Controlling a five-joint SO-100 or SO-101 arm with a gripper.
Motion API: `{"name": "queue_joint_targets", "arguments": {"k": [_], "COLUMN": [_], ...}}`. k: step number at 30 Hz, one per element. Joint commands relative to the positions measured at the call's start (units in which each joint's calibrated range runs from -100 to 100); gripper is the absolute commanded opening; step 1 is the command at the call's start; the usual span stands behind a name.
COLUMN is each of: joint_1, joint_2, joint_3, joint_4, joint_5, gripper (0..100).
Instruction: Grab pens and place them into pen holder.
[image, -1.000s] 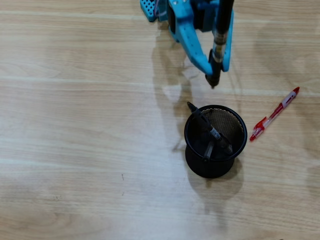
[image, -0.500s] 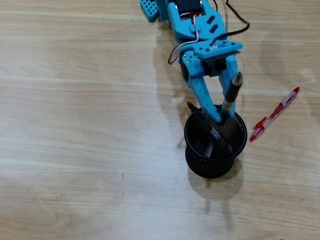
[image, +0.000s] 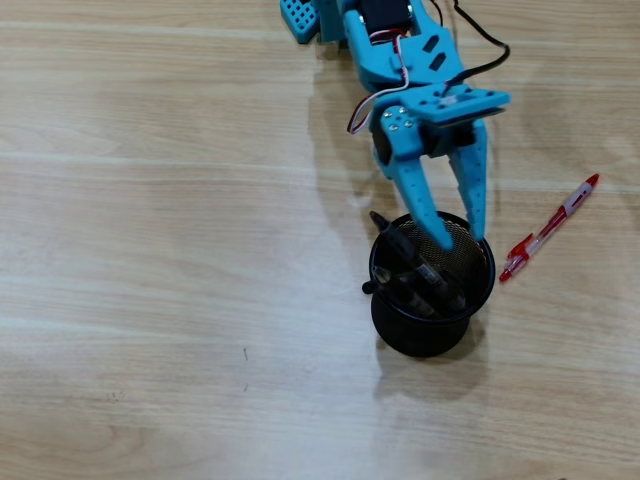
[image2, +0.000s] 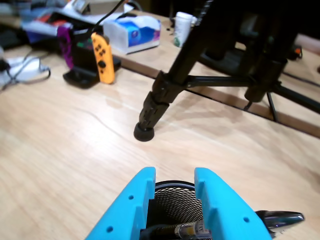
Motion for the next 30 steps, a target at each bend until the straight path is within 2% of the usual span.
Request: {"name": "queue_joint_targets", "arguments": {"k": [1, 4, 8, 12, 17, 21, 30], "joint_1": [-3.45, -6.38, -9.30, -11.77, -14.43, -16.35, -21.83], "joint_2": [-1.49, -2.84, -3.52, -3.27, -1.91, 2.42, 13.21], "joint_3": [-1.51, -2.51, -9.75, -19.34, -27.03, -33.55, -41.42], "joint_4": [-0.28, 5.92, 25.05, 44.18, 60.86, 67.69, 69.24], "joint_5": [5.36, 6.98, 6.25, 1.06, -4.75, -10.56, -29.20], "gripper": [10, 7, 3, 3, 3, 3, 3]}}
